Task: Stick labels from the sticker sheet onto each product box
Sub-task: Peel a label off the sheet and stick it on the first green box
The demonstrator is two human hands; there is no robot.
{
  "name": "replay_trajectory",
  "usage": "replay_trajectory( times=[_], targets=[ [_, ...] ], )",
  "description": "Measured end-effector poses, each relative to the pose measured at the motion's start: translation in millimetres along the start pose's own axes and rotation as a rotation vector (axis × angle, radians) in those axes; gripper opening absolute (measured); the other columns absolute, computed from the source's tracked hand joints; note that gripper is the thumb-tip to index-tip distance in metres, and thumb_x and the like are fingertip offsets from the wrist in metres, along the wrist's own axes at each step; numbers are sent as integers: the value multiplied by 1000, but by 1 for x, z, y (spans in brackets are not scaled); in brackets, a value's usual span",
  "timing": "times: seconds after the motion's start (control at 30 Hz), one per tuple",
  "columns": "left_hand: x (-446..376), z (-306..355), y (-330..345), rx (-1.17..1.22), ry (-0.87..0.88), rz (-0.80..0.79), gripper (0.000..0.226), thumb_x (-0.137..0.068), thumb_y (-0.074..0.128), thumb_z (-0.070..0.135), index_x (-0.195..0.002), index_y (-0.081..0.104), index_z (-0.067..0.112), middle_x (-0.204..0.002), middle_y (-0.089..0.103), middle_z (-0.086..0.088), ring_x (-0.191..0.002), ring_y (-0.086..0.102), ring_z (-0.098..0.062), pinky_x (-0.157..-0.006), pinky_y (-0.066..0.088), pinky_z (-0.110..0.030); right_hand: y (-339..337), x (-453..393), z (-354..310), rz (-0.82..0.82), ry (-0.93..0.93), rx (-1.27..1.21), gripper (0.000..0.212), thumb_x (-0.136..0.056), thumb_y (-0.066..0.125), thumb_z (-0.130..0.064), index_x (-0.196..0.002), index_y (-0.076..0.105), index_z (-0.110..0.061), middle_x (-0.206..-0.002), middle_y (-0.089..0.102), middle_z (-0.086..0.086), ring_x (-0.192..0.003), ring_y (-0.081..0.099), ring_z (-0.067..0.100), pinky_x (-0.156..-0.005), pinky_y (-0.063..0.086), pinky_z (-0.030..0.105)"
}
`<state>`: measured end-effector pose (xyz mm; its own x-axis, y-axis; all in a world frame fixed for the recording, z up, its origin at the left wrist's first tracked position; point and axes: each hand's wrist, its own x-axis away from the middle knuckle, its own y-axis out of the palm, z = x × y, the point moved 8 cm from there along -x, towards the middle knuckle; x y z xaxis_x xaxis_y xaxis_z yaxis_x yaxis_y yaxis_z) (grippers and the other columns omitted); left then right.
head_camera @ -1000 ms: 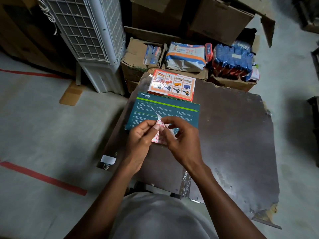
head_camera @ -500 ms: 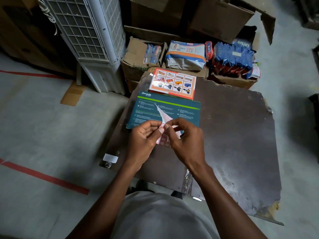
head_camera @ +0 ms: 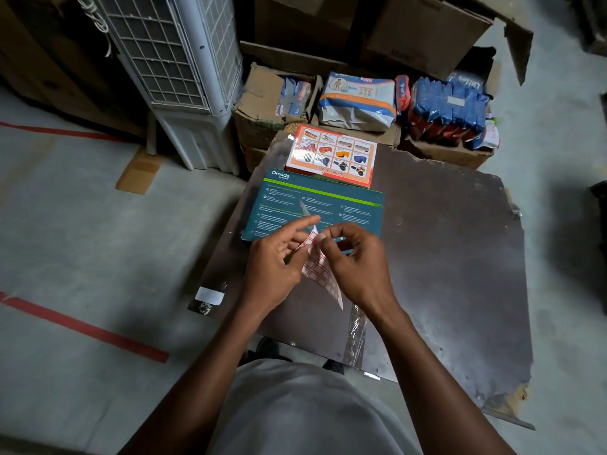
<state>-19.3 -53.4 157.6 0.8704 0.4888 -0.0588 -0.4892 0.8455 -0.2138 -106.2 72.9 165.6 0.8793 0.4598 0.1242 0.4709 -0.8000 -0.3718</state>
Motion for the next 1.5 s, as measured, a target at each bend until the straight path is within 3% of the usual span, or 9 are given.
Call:
replay_trajectory(
  times=[0.23, 0.4, 0.57, 0.77, 0.97, 1.13, 1.27, 1.4, 1.5],
  targets=[
    [-1, -2, -1, 57, -37, 0, 51, -93, 63, -6, -128, 66, 31, -93, 77, 2, -90, 75, -16, -84, 61, -36, 0, -2, 4, -80, 93, -70, 19, -97, 66, -22, -79, 72, -22, -75, 75, -5, -72, 70, 13, -69, 57, 36],
    [-1, -7, 0, 109, -49, 7, 48, -93, 64, -5, -129, 65, 26, -89, 75, 11, -85, 73, -13, -81, 59, -27, -5, -6, 4, -92, 115, -79, 20, -97, 68, -26, -78, 72, -20, -71, 74, -3, -65, 66, 8, -63, 50, 25],
    [2, -26, -1, 272, -144, 46, 46, -92, 64, -9, -133, 64, 14, -103, 76, -10, -95, 73, -21, -87, 58, -31, -2, -4, 10, -110, 144, -190, 16, -96, 70, -19, -85, 75, -9, -68, 72, -5, -63, 64, 5, -59, 48, 15],
    [29, -75, -4, 360, -348, 72, 47, -93, 59, -11, -131, 66, 15, -125, 73, -2, -120, 66, -22, -102, 51, -36, 8, 4, 32, -134, 198, -172, 13, -95, 70, -20, -85, 76, -14, -81, 75, -8, -70, 67, 9, -69, 50, 29],
    [68, -139, -6, 477, -593, 194, 45, -94, 54, -10, -126, 69, 18, -127, 72, -3, -127, 61, -29, -110, 45, -45, 14, 8, 51, -158, 233, -162, 13, -96, 70, -20, -86, 77, -16, -81, 76, -8, -68, 67, 3, -62, 48, 18],
    [87, -186, -2, 590, -730, 264, 45, -97, 48, -10, -129, 66, 16, -132, 68, -9, -117, 66, -24, -97, 53, -37, 22, 8, 69, -195, 249, -111, 13, -98, 68, -18, -89, 77, -14, -82, 76, -11, -71, 67, -2, -60, 48, 11],
    [90, -225, 5, 663, -817, 277, 51, -96, 44, -11, -138, 59, 13, -129, 68, -10, -110, 66, -22, -88, 56, -34, 27, 11, 89, -207, 293, -77, 15, -98, 68, -19, -87, 76, -14, -82, 75, -9, -73, 67, 2, -66, 47, 20],
    [92, -269, 10, 553, -890, 234, 51, -97, 43, -8, -138, 60, 17, -125, 69, -7, -107, 68, -20, -84, 55, -34, 29, 16, 105, -218, 335, -47, 15, -98, 67, -19, -86, 75, -16, -88, 77, -1, -77, 67, 9, -62, 46, 16],
    [91, -297, 0, 303, -885, 277, 47, -96, 49, -10, -135, 63, 12, -136, 64, -13, -117, 64, -23, -98, 53, -40, 27, 20, 112, -201, 357, -43, 15, -98, 68, -16, -86, 75, -12, -92, 77, 5, -77, 67, 13, -56, 45, 10]
  ],
)
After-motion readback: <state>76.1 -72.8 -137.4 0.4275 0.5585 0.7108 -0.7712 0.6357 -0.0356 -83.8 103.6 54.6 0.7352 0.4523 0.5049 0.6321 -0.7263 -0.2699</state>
